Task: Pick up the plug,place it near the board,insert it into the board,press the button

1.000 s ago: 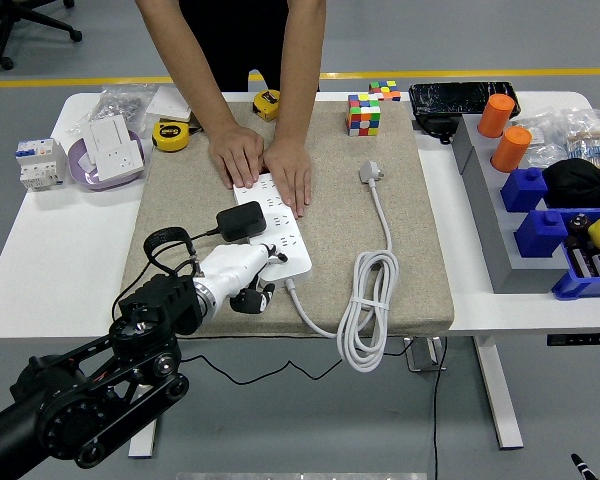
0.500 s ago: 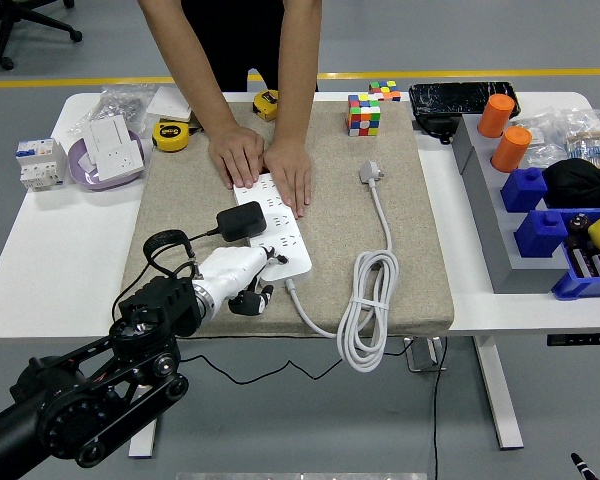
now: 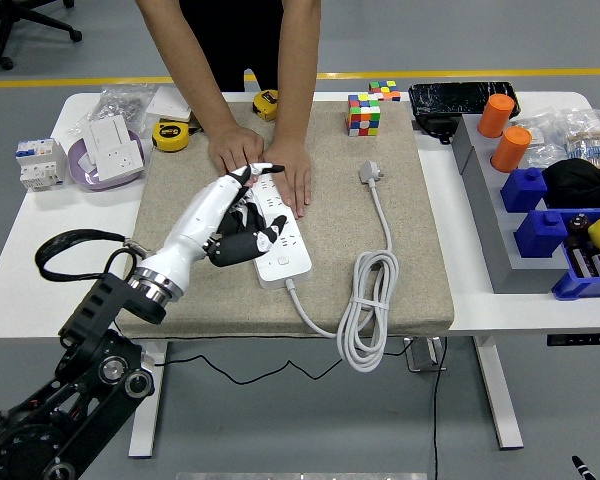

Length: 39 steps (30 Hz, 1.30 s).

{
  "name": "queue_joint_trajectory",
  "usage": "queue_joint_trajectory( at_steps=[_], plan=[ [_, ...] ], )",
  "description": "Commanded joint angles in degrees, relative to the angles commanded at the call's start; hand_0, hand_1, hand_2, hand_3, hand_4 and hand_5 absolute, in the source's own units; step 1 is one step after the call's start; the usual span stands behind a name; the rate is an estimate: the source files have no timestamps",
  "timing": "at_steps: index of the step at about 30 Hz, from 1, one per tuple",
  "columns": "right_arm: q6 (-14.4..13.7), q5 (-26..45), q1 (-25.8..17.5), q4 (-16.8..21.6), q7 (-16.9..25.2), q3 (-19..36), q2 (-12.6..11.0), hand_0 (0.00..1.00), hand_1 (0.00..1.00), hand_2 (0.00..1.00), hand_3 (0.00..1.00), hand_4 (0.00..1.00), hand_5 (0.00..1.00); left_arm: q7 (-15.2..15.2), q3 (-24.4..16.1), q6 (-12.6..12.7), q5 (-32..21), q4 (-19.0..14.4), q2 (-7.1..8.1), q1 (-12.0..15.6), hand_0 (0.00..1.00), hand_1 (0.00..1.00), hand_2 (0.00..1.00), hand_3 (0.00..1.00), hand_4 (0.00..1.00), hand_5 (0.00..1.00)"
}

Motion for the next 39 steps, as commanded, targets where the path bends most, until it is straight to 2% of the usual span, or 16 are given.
queue_joint_trajectory(
  at_steps=[1,2,6,8,13,14,15,19,20,26,27,31,32,35,38,39],
  plan=[
    [-0.01,0.13,-0.05,0.0,0.05,0.02,0.04,0.962,0.837,0.76,0.782,0.998,0.998,-2.23,-0.66,0.34,-2.61,-0.04,-0.05,0.89,0.704,0.84,0.796,0.965,0.927,0.27],
    [-0.01,0.27,-0.06,0.0,0.11,-0.01,0.07,0.962,0.837,0.76,0.782,0.998,0.998,-3.73,-1.06,0.47,-4.84,-0.05,-0.03,1.55,0.998,0.998,0.998,0.998,0.998,0.414],
    [-0.02,0.62,0.0,0.0,0.18,-0.02,0.31,0.962,0.837,0.76,0.782,0.998,0.998,-8.39,-1.7,0.05,-14.9,0.09,0.29,4.27,0.998,0.998,0.998,0.998,0.998,0.414],
    [-0.05,0.6,-0.03,0.0,0.16,0.09,0.37,0.962,0.837,0.759,0.783,0.998,0.998,-9.35,-1.95,-0.08,-19.74,0.22,0.27,5.0,0.998,0.998,0.998,0.998,0.998,0.397],
    [-0.12,0.16,-0.23,0.0,-0.05,0.63,0.41,0.962,0.837,0.759,0.783,0.998,0.998,-9.5,-2.12,0.26,-31.59,0.63,0.17,4.95,0.998,0.998,0.998,0.998,0.998,0.397],
    [-0.13,0.1,-0.25,0.0,-0.08,0.71,0.39,0.962,0.837,0.759,0.783,0.998,0.998,-9.21,-2.03,0.21,-32.73,0.74,0.13,4.78,0.949,0.998,0.998,0.998,0.998,0.411],
    [-0.12,0.25,-0.26,0.0,-0.04,0.63,0.34,0.962,0.837,0.759,0.783,0.998,0.998,-8.81,-1.93,0.25,-32.61,0.84,0.09,4.6,0.949,0.998,0.998,0.998,0.998,0.411],
    [-0.11,0.15,-0.32,0.0,-0.15,0.82,0.46,0.962,0.837,0.759,0.783,0.998,0.998,-7.78,-1.88,0.28,-30.05,0.98,-0.01,4.74,0.949,0.998,0.998,0.998,0.998,0.411],
    [-0.11,0.08,-0.37,0.0,-0.19,0.82,0.5,0.962,0.837,0.76,0.782,0.998,0.998,-7.51,-1.94,0.32,-29.31,0.98,-0.04,4.81,0.657,0.687,0.626,0.998,0.902,0.265],
    [-0.13,0.04,-0.48,0.0,-0.37,0.46,0.47,0.962,0.837,0.76,0.782,0.998,0.998,-5.76,-2.02,1.61,-24.04,0.89,0.34,4.38,0.657,0.687,0.626,0.998,0.902,0.265],
    [-0.1,0.29,-0.4,0.0,-0.31,0.16,0.43,0.962,0.836,0.76,0.783,0.998,0.998,-4.59,-2.2,1.39,-21.95,0.9,0.51,4.07,0.289,0.339,0.383,0.998,0.677,0.113],
    [-0.01,0.52,-0.15,0.0,-0.26,-0.37,0.33,0.962,0.836,0.76,0.783,0.998,0.998,-0.08,-2.47,-0.42,-12.87,1.64,0.96,2.9,0.289,0.339,0.383,0.998,0.677,0.113],
    [0.0,0.48,-0.12,0.0,-0.27,-0.42,0.32,0.959,0.837,0.76,0.783,0.998,0.998,1.21,-2.32,-0.89,-10.03,2.02,1.14,2.4,0.184,0.128,0.188,0.92,0.519,0.002],
    [0.01,0.4,-0.06,0.0,-0.26,-0.47,0.24,0.959,0.837,0.76,0.783,0.998,0.998,4.38,-1.88,-3.02,-3.09,2.76,1.59,0.99,0.184,0.128,0.188,0.92,0.519,0.002],
    [0.03,0.36,-0.01,0.0,-0.27,-0.55,0.09,0.959,0.837,0.76,0.783,0.998,0.998,7.87,0.1,-7.01,3.54,3.88,2.79,-1.52,0.184,0.128,0.188,0.92,0.519,0.002],
    [0.03,0.3,0.01,0.0,-0.29,-0.52,0.05,0.959,0.837,0.76,0.783,0.998,0.998,9.01,1.09,-8.52,5.88,4.36,3.28,-2.56,0.154,0.069,0.162,0.867,0.501,0.002]
  ],
)
